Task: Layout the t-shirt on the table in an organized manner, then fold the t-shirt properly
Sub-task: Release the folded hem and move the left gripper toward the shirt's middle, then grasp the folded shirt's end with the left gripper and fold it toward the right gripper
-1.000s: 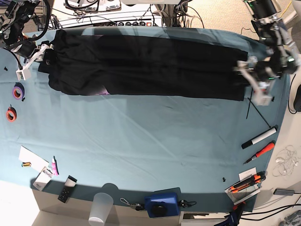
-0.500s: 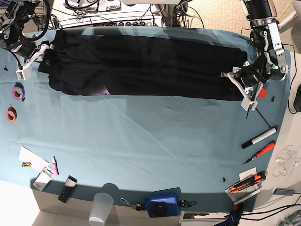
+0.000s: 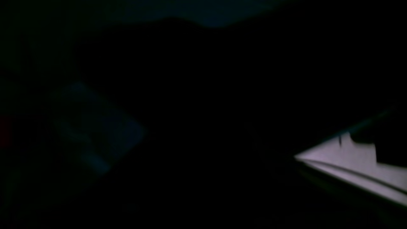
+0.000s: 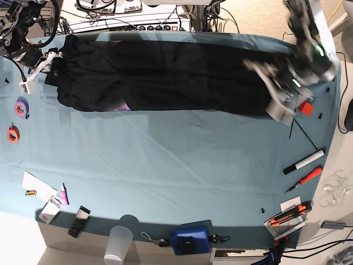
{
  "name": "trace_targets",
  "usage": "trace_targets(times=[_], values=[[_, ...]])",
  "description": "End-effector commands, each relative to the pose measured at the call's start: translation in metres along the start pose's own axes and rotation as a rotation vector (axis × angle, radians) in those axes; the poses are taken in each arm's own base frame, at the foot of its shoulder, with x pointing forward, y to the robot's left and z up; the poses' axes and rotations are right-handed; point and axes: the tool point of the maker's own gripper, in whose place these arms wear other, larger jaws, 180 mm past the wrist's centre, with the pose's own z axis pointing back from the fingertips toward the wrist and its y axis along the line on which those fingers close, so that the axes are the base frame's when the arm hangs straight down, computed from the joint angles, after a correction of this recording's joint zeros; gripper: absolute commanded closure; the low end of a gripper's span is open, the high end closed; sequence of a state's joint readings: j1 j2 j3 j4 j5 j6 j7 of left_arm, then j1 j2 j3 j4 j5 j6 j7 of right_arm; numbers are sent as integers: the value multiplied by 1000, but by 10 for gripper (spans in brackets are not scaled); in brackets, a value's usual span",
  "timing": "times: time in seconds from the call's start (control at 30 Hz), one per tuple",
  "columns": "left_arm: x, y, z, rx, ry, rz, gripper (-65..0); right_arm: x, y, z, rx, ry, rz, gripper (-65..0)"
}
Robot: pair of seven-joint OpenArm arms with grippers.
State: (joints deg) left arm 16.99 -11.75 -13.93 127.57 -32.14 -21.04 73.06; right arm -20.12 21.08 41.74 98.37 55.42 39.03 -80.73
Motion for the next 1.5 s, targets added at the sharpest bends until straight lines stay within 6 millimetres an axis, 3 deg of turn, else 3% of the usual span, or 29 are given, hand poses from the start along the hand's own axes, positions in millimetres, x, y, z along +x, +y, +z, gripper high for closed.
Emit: trace_targets(times=[0.0,0.2,0.37,0.47,0.6,0.7,0.97,1.07,1.13,1.27,1.47], values=[[12,-10,-1,-22,-37,-29,0,12,-4,8,-17,-30,29,-190],[23,-75,-27,-105,-24,-98,0,12,-4,8,-17,-30,29,-190],[55,-130,-39,-140,-96,-142,0,12,-4,8,-18,-29,29,-190],[69,-151,-51,-130,-108,-154,0,12,-4,8,-17,-30,29,-190],[73,-176,-73,-167,-63,-175,0,12,-4,8,-17,-30,29,-190],[70,-184,-84,-183,-28,-203,0,12,-4,8,-18,-29,30,-190],[86,-191,-83,-190,-104,-243,-7,12,-4,8,-18,-29,30,-190],[94,-208,-78,-280,-174,-254,-262,12,-4,8,-17,-30,30,-190],[99,-222,-72,-362,-207,-208,-355,13,-4,8,-18,-36,30,-190],[108,-242,-60,-491,-259,-145,-362,16,-4,8,-18,-49,30,-190],[120,-237,-55,-469,-285,-173,-350,18,-4,8,-17,-62,30,-190]])
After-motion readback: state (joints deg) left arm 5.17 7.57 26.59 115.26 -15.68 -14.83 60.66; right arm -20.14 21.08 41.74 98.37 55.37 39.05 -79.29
